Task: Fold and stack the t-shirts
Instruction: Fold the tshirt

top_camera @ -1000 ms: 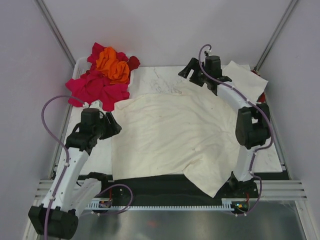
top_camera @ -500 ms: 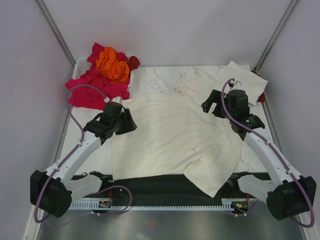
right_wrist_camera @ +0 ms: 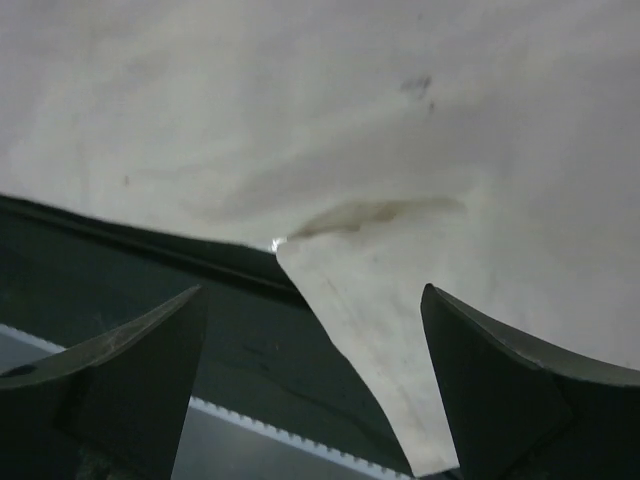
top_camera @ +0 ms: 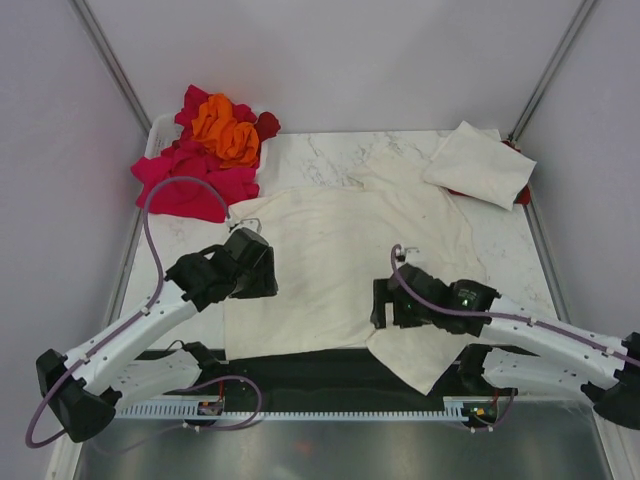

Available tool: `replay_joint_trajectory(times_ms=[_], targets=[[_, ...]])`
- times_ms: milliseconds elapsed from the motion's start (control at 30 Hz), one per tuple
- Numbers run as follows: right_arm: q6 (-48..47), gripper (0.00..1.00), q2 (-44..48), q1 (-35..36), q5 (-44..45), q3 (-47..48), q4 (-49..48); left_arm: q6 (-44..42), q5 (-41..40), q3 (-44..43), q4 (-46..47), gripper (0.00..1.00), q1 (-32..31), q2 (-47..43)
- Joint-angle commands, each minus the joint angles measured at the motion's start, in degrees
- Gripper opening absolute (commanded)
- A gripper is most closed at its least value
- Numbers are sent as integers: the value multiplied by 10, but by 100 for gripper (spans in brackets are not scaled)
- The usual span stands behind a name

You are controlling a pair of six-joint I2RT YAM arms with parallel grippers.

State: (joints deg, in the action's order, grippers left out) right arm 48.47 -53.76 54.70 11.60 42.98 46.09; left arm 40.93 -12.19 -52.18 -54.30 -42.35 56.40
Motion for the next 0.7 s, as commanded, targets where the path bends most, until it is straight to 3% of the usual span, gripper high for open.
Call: replay_joint_trajectory(times_ms=[0, 100, 233, 400, 667], targets=[[165, 92, 41, 142, 94, 10, 169, -38, -52, -20, -14, 65, -1, -10], [246, 79, 49, 236, 91, -10, 248, -35, -52, 8, 3, 65, -1, -24], [284, 77, -4, 344, 63, -20, 269, -39, -40, 29, 25, 65, -1, -55], [258, 75, -78, 363, 80, -1, 266, -38, -40, 38, 31, 65, 0, -96], [228, 73, -145, 364, 106, -27, 178, -35, -44, 41, 33, 65, -2, -123]])
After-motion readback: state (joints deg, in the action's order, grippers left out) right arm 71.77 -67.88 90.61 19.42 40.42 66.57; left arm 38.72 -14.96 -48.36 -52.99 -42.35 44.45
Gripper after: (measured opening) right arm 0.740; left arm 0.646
